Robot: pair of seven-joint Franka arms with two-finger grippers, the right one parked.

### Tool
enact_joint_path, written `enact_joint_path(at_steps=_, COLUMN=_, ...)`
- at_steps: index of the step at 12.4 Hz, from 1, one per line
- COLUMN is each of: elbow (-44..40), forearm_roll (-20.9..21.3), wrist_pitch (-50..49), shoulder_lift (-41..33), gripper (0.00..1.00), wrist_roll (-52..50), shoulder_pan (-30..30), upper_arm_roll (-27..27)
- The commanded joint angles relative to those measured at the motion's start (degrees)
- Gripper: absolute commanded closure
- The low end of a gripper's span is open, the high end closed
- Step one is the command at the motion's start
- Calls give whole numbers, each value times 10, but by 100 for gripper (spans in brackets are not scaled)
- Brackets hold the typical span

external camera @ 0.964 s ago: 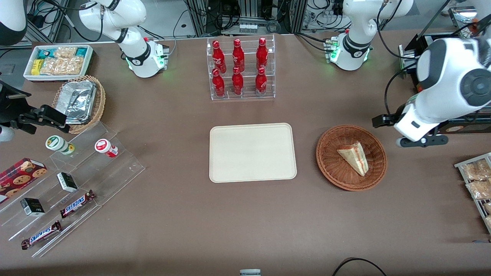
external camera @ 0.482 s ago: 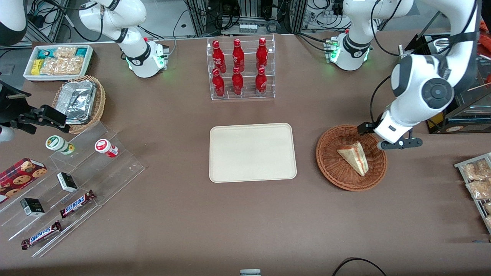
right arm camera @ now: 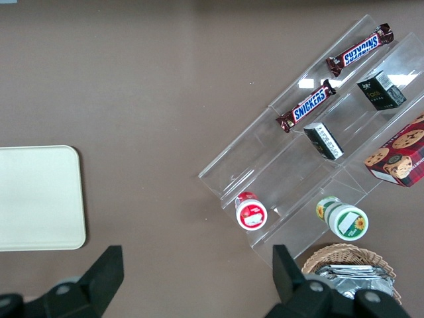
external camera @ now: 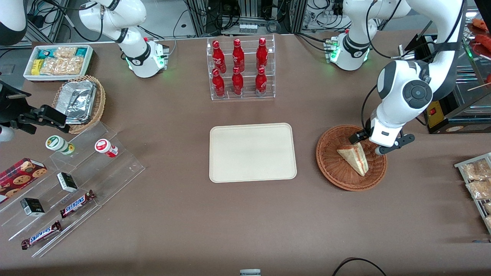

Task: Place sandwich from basket to tray
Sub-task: 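Lower the open left gripper and close it on the wrapped sandwich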

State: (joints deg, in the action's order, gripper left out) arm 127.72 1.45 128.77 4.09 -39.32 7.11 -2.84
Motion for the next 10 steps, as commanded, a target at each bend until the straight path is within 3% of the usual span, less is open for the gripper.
enact_joint_path(at_steps=1, elbow=0, forearm_roll=7, wrist_pitch=31, shoulder_lift=22, gripper=0, wrist_roll=-97, shoulder_pan=4, upper_arm_roll=3)
enact_joint_path(at_steps=4, elbow=1, forearm_roll=7, wrist_pitch=72, shoulder_lift=47, gripper=0, wrist_roll=-169, shoulder_pan=5, upper_arm_roll=3)
enact_joint_path(at_steps=10, elbow=2, forearm_roll=0, wrist_pitch=104, shoulder_lift=86, gripper=0, wrist_roll=-174, shoulder_pan=4, upper_arm_roll=3)
